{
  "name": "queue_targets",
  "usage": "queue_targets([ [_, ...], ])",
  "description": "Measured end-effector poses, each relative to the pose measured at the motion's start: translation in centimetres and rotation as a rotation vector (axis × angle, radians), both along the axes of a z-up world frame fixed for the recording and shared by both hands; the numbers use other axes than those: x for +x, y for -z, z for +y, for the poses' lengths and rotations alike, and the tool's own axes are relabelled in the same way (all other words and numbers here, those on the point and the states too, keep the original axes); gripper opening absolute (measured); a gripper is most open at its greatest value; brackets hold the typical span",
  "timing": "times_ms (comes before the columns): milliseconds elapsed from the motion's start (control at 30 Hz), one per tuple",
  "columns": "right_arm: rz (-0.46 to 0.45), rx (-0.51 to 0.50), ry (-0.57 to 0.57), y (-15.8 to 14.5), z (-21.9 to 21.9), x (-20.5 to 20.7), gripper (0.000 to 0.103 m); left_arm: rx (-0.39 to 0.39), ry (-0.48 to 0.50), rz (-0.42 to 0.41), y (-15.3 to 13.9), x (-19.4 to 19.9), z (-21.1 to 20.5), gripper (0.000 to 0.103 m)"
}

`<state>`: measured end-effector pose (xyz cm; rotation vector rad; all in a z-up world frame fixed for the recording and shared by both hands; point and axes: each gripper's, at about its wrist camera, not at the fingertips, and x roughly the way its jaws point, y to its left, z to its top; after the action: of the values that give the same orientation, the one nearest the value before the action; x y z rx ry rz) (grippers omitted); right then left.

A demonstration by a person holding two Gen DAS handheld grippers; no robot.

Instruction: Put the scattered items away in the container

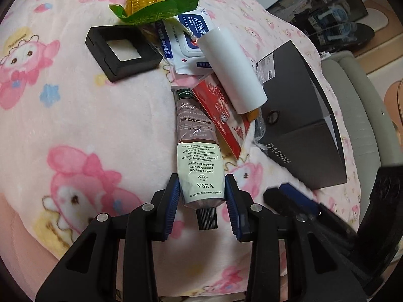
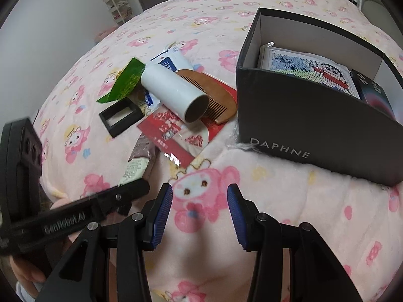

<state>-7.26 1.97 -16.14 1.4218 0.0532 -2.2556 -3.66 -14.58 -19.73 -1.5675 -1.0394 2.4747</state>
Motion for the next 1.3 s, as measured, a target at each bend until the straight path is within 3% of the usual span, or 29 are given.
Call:
queue_targets([
  [200, 0.051, 0.091, -0.037, 0.3, 1.3, 1.5, 0.041, -0.016, -0.008, -0.025, 0.2, -0.1, 2.4, 0.036],
  [667, 0.005, 0.043, -0.010, 0.8, 6.9, 2.7, 0.048, 0.107, 0.065, -0.041, 0.7, -1.9, 9.5, 0.036],
  [833, -0.004, 0.021, -0.005, 0.8, 7.5, 2.6, 0.051, 0.094, 0.113, -0.031, 0.2, -2.1, 11.1, 0.033],
  [1033, -0.005, 0.018, -0.009, 1.7, 7.5, 2.3, 0.049, 0.052, 0.163, -0.017, -0.4, -1.8, 10.9, 0.033],
  [1133, 0.003, 0.033, -0.004, 2.1, 7.6, 2.2, 0.037, 0.049, 0.145, -0.020, -0.4, -1.7, 9.8, 0.035],
  [1300, -0.008, 0.014, 0.016, 2.3, 8.0, 1.9, 0.035, 0.035, 0.087, -0.025, 0.0, -1.5, 7.5, 0.043],
])
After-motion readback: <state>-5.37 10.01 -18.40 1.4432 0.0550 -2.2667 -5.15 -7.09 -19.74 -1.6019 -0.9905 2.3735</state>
